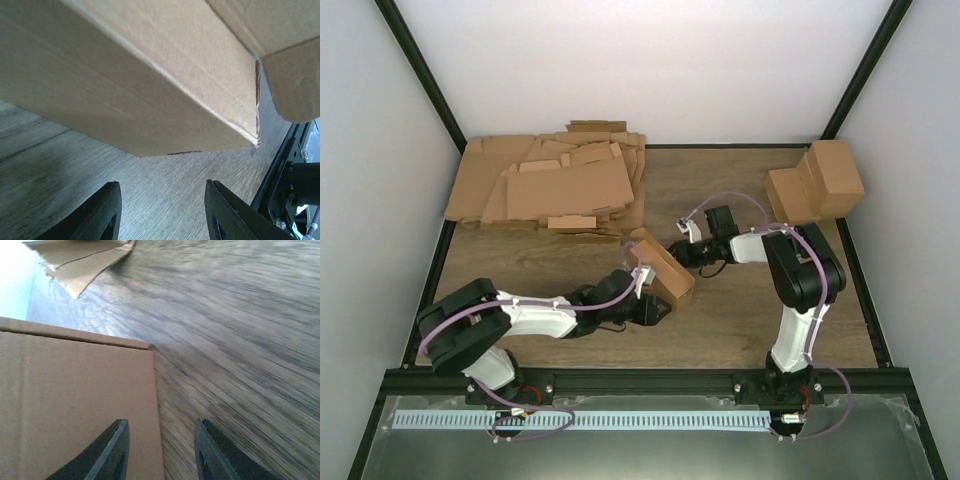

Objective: Fold the paper box

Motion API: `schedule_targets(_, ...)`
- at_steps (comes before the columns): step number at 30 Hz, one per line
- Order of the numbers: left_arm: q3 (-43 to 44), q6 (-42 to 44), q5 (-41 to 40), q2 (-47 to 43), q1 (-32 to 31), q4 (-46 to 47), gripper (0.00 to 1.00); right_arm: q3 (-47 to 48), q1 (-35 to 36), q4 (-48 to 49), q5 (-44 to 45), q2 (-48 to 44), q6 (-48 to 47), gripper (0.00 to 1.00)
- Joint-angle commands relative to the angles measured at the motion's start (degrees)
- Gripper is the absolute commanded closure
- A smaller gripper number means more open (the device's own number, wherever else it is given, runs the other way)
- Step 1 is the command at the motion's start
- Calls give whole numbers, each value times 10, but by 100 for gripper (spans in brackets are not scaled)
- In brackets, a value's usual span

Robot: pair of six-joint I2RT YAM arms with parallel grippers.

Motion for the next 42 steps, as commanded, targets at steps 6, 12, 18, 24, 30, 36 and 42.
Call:
schedule_targets(6,29,1,-26,49,-39,35,52,31,41,-27,-78,57,-32,62)
schedule_targets(12,38,5,-47,54,-44,32,52,23,49,-28,-106,53,-48,62)
schedule_targets(18,51,7,-44,72,-51,43,51,21,51,-35,-117,44,-61,61)
schedule_targets(24,59,9,-39,85,-62,71,49,21,52,-42,-136,32,-70,61)
schedule_targets(30,80,12,-43,102,-77,75,49,20,55,-51,-141,33,-79,61)
schedule_targets(36,86,18,-56,96,-85,58,45,11,56,-48,-84,13,-62,61)
schedule_targets(42,60,15,-89,31,-92,-5,35,-4,25,-28,6,-46,-9,59)
